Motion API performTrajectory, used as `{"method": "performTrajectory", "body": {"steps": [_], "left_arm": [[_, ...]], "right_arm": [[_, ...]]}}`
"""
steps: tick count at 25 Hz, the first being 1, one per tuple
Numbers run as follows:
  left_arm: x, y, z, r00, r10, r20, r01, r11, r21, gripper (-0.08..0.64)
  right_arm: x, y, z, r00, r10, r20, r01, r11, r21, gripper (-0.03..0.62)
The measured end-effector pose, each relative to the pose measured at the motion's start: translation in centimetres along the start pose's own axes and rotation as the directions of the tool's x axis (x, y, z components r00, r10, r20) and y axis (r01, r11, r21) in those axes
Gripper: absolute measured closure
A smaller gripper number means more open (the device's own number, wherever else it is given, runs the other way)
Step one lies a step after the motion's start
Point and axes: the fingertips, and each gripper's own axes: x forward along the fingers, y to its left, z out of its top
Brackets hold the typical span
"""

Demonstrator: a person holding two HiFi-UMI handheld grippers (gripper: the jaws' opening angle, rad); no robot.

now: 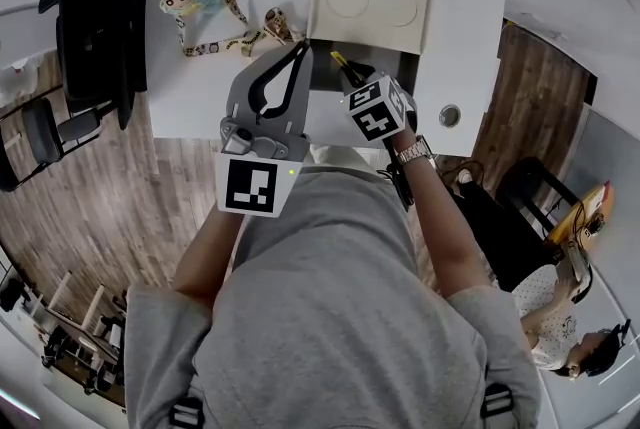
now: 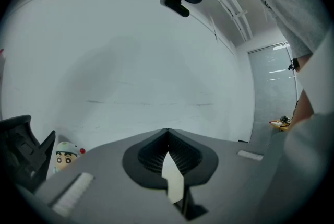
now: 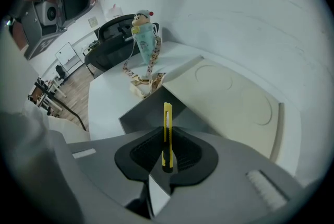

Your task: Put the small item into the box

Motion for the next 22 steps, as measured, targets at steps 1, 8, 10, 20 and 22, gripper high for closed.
{"method": "performTrajectory", "body": {"steps": [1, 8, 10, 20, 22], "left_arm": [[0.1, 0.1, -0.1, 1.0, 0.0, -0.001, 0.0, 1.0, -0.001, 0.557], [0.7, 0.4, -0.3, 1.0, -0.01, -0.005, 0.01, 1.0, -0.008, 0.557], [0.8, 0.5, -0.5, 1.0, -0.011, -0.008, 0.011, 1.0, -0.01, 0.557], [1.0, 1.7, -1.3, 1.0, -0.009, -0.017, 0.009, 1.0, -0.02, 0.557], [1.0, 1.9, -1.4, 1.0, -0.008, -0.023, 0.007, 1.0, -0.02, 0.557]], "right_arm": [[0.2, 0.0, -0.1, 1.0, -0.002, -0.007, 0.002, 1.0, 0.001, 0.525], [1.6, -0.3, -0.8, 0.998, -0.005, -0.059, 0.007, 1.0, 0.029, 0.525], [2.0, -0.2, -1.0, 0.997, -0.004, -0.073, 0.007, 0.999, 0.037, 0.525], [3.6, -0.6, -1.1, 0.994, -0.004, -0.113, 0.011, 0.998, 0.065, 0.525], [3.8, -0.8, -1.1, 0.993, -0.005, -0.121, 0.015, 0.997, 0.078, 0.525]]}}
